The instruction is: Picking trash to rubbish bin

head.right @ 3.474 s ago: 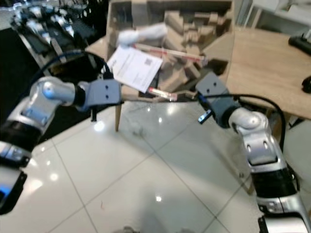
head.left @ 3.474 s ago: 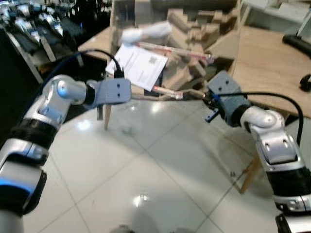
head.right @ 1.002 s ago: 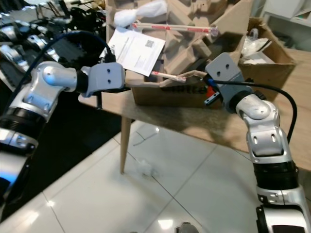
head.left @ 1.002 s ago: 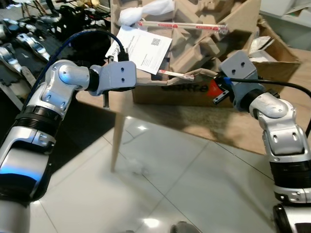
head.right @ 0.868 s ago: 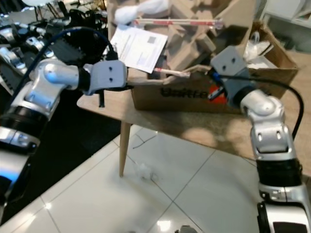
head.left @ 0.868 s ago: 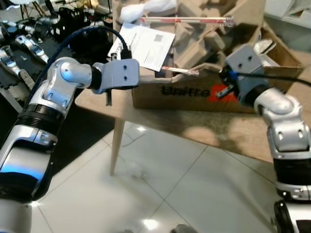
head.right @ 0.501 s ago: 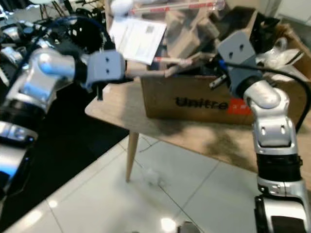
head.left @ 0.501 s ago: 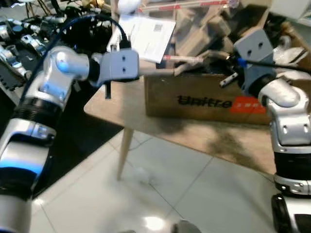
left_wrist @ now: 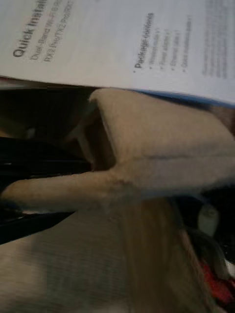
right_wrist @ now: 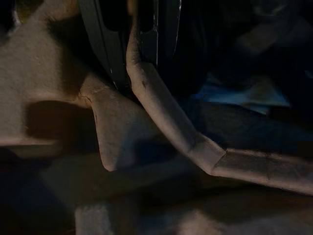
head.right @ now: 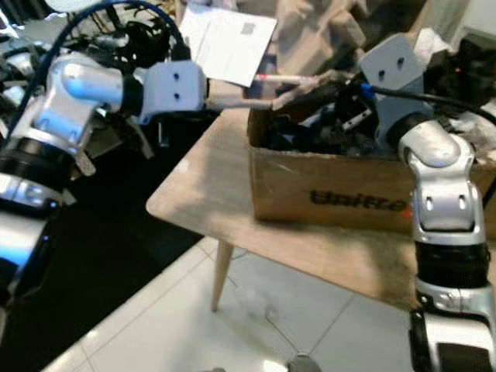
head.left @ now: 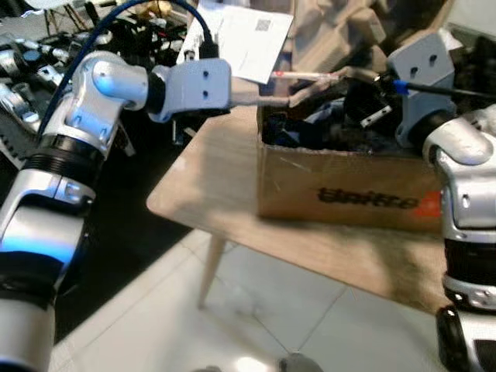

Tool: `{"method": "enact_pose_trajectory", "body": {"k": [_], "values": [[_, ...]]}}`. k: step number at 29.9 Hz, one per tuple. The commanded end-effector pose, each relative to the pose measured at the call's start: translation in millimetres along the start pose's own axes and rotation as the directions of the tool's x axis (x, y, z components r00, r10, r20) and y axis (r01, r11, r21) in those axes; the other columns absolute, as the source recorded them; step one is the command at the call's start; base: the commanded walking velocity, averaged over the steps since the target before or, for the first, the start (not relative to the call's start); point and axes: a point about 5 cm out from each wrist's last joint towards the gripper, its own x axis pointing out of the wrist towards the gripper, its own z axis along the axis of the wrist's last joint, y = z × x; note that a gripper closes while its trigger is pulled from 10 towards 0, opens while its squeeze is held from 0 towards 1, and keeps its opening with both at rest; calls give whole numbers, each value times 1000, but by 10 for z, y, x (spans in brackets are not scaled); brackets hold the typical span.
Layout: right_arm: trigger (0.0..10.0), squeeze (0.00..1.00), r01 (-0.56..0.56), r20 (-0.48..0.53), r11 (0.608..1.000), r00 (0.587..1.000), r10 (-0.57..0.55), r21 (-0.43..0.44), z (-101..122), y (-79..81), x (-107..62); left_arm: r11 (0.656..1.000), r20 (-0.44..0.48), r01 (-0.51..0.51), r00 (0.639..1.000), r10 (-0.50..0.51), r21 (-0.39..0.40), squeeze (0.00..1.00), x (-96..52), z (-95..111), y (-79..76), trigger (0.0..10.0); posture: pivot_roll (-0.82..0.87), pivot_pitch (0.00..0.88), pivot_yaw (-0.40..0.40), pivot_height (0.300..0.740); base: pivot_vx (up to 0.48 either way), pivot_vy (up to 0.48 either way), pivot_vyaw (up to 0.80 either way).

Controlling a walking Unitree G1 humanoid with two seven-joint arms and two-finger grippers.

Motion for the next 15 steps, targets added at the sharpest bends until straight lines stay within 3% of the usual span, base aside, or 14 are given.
{"method": "enact_pose_trajectory", "body": {"k": [1, 15], "values": [[10000, 0, -48, 16, 998, 999, 47, 35, 86, 126, 10, 973, 126, 144, 978, -168, 181, 0, 236, 361, -60, 10000, -98, 99, 102, 740, 0, 0, 0], [10000, 0, 16, -40, 991, 999, -11, 133, 159, -91, -93, 955, 228, 221, 937, -264, 199, 0, 221, 508, -57, 10000, -140, 94, 113, 740, 0, 0, 0]]}}
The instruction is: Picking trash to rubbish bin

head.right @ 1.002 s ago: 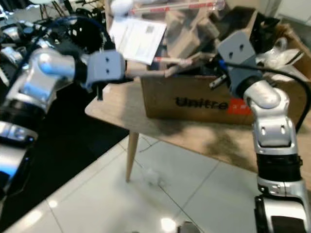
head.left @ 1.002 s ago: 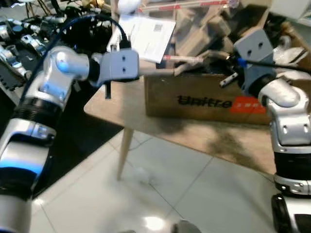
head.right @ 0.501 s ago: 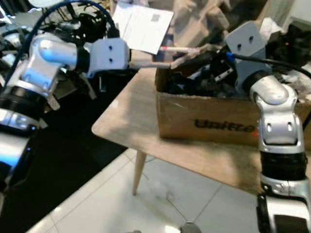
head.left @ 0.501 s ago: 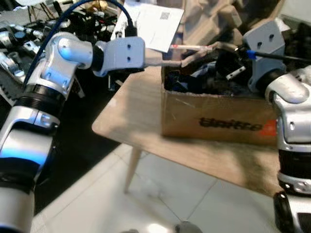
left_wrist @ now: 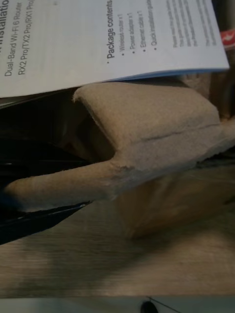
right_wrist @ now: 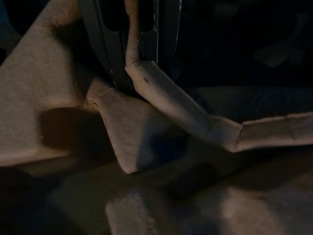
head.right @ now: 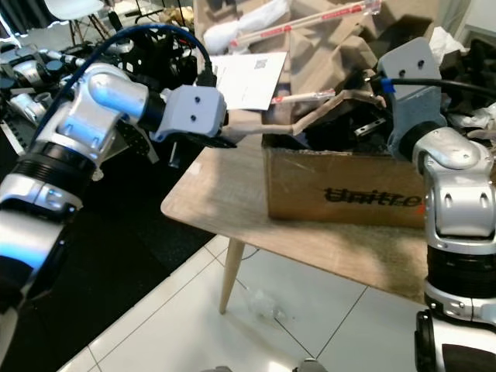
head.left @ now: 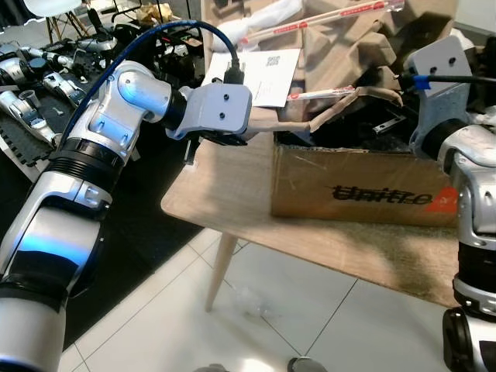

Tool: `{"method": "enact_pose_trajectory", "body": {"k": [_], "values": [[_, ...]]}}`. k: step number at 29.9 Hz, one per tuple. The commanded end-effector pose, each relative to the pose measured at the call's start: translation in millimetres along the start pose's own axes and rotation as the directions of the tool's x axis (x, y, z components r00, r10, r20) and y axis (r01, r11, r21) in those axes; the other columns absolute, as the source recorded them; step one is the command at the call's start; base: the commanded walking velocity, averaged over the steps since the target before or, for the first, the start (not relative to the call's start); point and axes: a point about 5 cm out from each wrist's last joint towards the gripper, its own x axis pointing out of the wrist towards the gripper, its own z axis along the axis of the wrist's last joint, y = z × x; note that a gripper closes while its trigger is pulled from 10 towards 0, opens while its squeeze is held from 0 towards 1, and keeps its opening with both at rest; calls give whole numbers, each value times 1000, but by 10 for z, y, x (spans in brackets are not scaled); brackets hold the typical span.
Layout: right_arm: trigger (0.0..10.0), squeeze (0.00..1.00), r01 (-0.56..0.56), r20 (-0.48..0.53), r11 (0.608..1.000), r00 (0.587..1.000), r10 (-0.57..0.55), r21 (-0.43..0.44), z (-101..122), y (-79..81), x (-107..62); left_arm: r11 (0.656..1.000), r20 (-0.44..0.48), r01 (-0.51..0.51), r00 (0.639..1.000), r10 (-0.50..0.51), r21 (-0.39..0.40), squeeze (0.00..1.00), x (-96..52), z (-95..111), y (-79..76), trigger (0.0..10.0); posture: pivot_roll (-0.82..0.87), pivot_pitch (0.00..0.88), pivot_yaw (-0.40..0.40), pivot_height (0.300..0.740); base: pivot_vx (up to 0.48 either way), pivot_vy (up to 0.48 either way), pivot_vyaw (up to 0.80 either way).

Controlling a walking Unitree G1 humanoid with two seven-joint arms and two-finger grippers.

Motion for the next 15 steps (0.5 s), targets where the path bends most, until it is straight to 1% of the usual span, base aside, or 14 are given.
{"method": "enact_pose_trajectory", "body": {"k": [1, 3, 5, 6, 8, 9, 11, 13, 15], "values": [[10000, 0, 24, 55, 1000, 998, -25, 16, 185, -35, -16, 977, 146, 77, 983, -107, 200, 0, 187, 428, 65, 10000, -140, 94, 113, 740, 0, 0, 0], [10000, 0, 24, 55, 1000, 998, -25, 16, 185, -35, -16, 977, 146, 77, 983, -107, 200, 0, 187, 428, 65, 10000, -140, 94, 113, 740, 0, 0, 0], [10000, 0, 70, 65, 997, 995, -71, 24, 285, -159, -90, 973, 190, 56, 977, -100, 222, 0, 196, 506, 106, 10000, -157, 89, 113, 740, 0, 0, 0], [10000, 0, 70, 65, 997, 995, -71, 24, 285, -159, -90, 973, 190, 56, 977, -100, 222, 0, 196, 506, 106, 10000, -157, 89, 113, 740, 0, 0, 0], [10000, 0, 119, 51, 993, 992, -119, 14, 316, -261, -155, 970, 233, 32, 968, -90, 241, 0, 227, 587, 137, 10000, -161, 88, 113, 740, 0, 0, 0], [10000, 0, 119, 51, 993, 992, -119, 14, 316, -261, -155, 970, 233, 32, 968, -90, 241, 0, 227, 587, 137, 10000, -161, 88, 113, 740, 0, 0, 0], [10000, 0, 160, 24, 987, 987, -161, 13, 310, -326, -207, 967, 269, 22, 959, -93, 254, 0, 273, 654, 145, 10000, -161, 88, 113, 740, 0, 0, 0], [10000, 0, 160, 24, 987, 987, -161, 13, 310, -326, -207, 967, 269, 22, 959, -93, 254, 0, 273, 654, 145, 10000, -161, 88, 113, 740, 0, 0, 0], [10000, 0, 192, -24, 981, 981, -192, 9, 265, -367, -268, 962, 301, 23, 947, -108, 271, 0, 351, 722, 130, 10000, -161, 88, 113, 740, 0, 0, 0]]}}
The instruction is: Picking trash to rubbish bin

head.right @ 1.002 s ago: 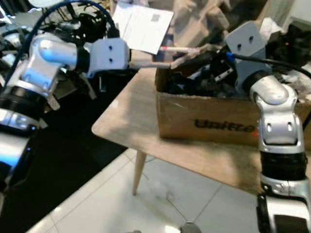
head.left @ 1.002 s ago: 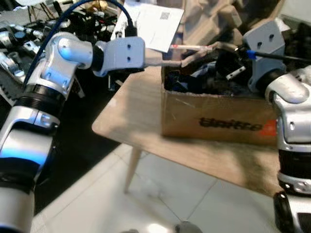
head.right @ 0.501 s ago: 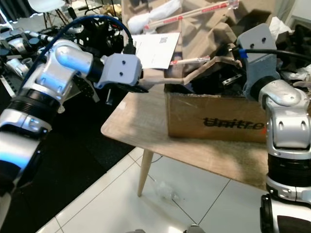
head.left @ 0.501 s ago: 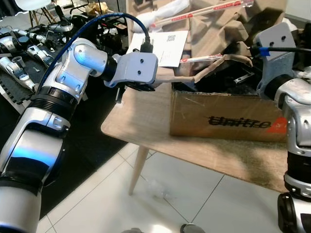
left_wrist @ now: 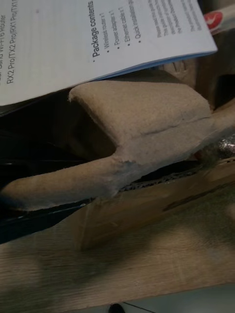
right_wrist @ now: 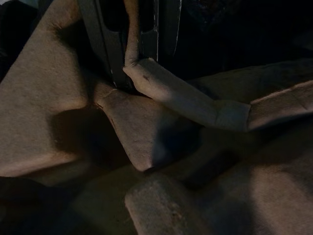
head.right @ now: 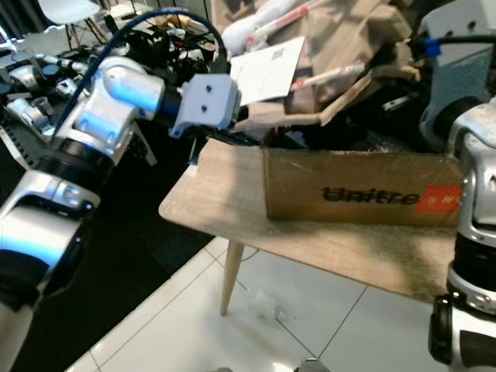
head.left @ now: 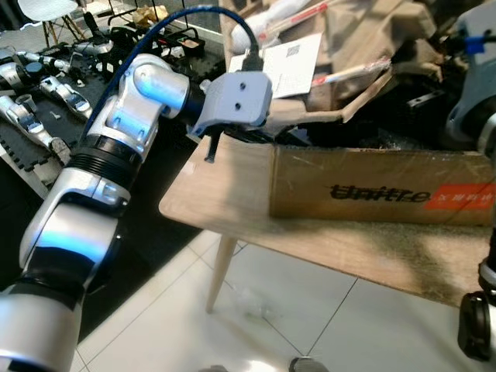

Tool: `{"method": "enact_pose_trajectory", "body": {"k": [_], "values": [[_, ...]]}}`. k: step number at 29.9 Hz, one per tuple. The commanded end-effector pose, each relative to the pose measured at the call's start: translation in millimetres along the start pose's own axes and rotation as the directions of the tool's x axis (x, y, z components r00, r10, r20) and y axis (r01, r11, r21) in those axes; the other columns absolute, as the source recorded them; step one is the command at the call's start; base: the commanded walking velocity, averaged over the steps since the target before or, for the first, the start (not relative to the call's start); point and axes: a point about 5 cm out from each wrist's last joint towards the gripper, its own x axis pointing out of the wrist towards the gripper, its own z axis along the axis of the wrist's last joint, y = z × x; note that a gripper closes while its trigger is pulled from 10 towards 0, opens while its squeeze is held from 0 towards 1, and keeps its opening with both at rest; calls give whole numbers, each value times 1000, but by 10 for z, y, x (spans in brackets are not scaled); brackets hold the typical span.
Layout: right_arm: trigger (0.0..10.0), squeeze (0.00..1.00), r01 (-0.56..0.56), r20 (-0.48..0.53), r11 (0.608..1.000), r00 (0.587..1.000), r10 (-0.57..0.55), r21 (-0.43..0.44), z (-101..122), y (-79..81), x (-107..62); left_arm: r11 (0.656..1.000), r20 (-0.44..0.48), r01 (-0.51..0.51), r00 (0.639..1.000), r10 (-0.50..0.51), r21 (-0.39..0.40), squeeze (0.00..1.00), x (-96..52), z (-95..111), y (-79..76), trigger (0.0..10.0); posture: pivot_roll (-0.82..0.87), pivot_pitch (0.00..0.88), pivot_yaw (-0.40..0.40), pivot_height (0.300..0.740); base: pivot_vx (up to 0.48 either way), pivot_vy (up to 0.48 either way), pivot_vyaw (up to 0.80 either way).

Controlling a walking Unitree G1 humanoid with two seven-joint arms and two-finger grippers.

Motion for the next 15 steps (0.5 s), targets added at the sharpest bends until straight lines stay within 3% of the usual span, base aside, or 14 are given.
{"method": "enact_pose_trajectory", "body": {"k": [1, 10, 11, 15], "values": [[10000, 0, 83, -26, 997, 996, -83, 7, -15, -70, -32, 972, 161, 72, 981, -109, 222, 0, 250, 436, 35, 10000, -161, 88, 113, 740, 0, 0, 0], [10000, 0, 121, -136, 993, 983, -122, -15, -215, -106, -84, 968, 193, 77, 973, -125, 238, 0, 455, 479, -10, 10000, -187, 95, 123, 740, 0, 0, 0], [10000, 0, 138, -162, 990, 977, -140, -24, -278, -119, -87, 971, 218, 47, 971, -100, 234, 0, 531, 503, -5, 10000, -185, 98, 128, 740, 0, 0, 0], [10000, 0, 152, -190, 988, 969, -156, -32, -332, -128, -94, 973, 233, 26, 969, -81, 229, 0, 591, 516, -4, 10000, -183, 99, 129, 740, 0, 0, 0]]}}
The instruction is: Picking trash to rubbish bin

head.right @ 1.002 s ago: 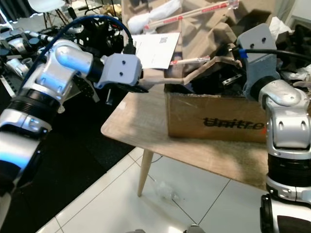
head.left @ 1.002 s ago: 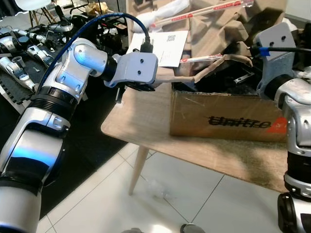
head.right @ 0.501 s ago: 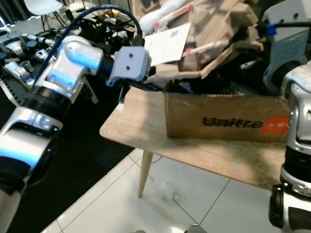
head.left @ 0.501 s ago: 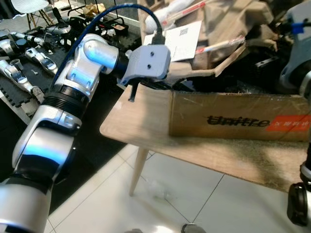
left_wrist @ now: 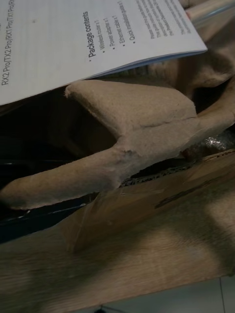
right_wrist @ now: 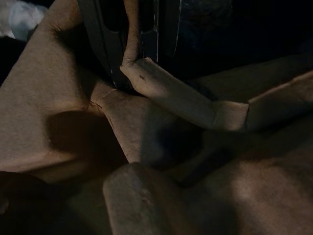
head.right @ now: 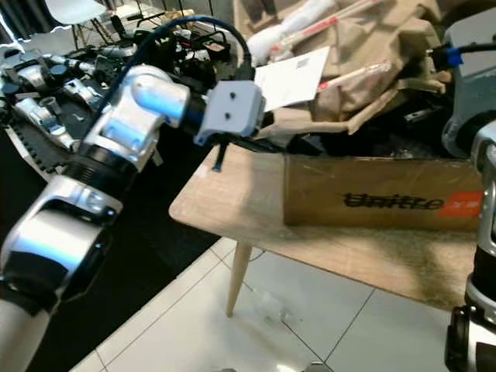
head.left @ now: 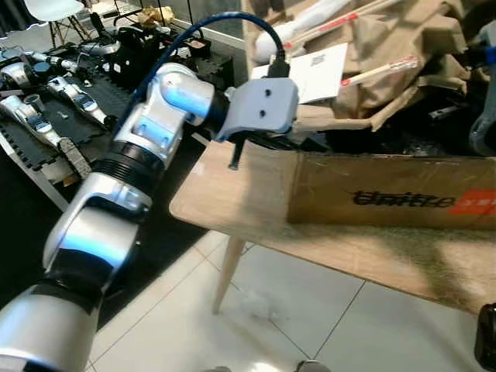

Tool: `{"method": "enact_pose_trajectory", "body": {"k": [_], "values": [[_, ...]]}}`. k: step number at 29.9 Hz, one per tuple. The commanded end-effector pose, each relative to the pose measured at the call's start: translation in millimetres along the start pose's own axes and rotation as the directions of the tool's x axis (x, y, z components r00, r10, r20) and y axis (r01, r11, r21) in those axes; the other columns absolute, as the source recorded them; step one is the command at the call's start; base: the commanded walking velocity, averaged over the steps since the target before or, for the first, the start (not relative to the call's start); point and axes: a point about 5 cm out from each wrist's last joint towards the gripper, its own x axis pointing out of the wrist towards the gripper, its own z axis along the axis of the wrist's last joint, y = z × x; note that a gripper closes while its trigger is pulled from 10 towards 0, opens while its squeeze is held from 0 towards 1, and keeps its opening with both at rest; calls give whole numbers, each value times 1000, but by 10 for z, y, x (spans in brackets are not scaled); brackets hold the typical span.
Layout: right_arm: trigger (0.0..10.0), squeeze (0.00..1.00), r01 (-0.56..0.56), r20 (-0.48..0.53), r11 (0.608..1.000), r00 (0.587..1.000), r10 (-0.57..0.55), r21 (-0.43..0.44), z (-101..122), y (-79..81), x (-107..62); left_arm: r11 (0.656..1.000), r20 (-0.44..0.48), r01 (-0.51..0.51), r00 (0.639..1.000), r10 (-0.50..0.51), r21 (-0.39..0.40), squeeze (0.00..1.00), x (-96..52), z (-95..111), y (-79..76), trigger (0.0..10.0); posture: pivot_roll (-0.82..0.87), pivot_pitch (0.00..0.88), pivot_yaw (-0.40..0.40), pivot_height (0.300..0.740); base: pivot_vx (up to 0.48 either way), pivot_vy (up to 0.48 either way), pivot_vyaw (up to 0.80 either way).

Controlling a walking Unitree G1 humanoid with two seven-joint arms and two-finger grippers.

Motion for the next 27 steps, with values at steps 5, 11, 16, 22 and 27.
{"method": "enact_pose_trajectory", "body": {"k": [5, 11, 16, 22, 27], "values": [[10000, 0, 63, -95, 998, 994, -62, 3, -164, 4, 44, 980, 148, 50, 986, -80, 194, 0, 308, 356, -3, 10000, -181, 99, 129, 740, 0, 0, 0], [10000, 0, 70, -95, 998, 993, -69, 7, -173, 3, 45, 980, 158, 38, 985, -70, 194, 1000, 294, 370, 21, 10000, -181, 96, 132, 740, 0, 0, 0], [10000, 0, 84, -88, 996, 993, -82, 15, -172, -4, 46, 978, 183, -37, 983, -2, 205, 1000, 191, 420, 131, 10000, -183, 94, 131, 740, 0, 0, 0], [10000, 0, 110, -75, 994, 991, -107, 29, -162, -41, 43, 961, 125, -91, 990, 60, 261, 1000, 15, 416, 223, 10000, -176, 93, 136, 740, 0, 0, 0], [10000, 0, 124, -84, 992, 989, -121, 31, -182, -66, 37, 954, 104, -115, 991, 89, 278, 1000, -70, 403, 260, 10000, -172, 95, 139, 740, 0, 0, 0]]}}
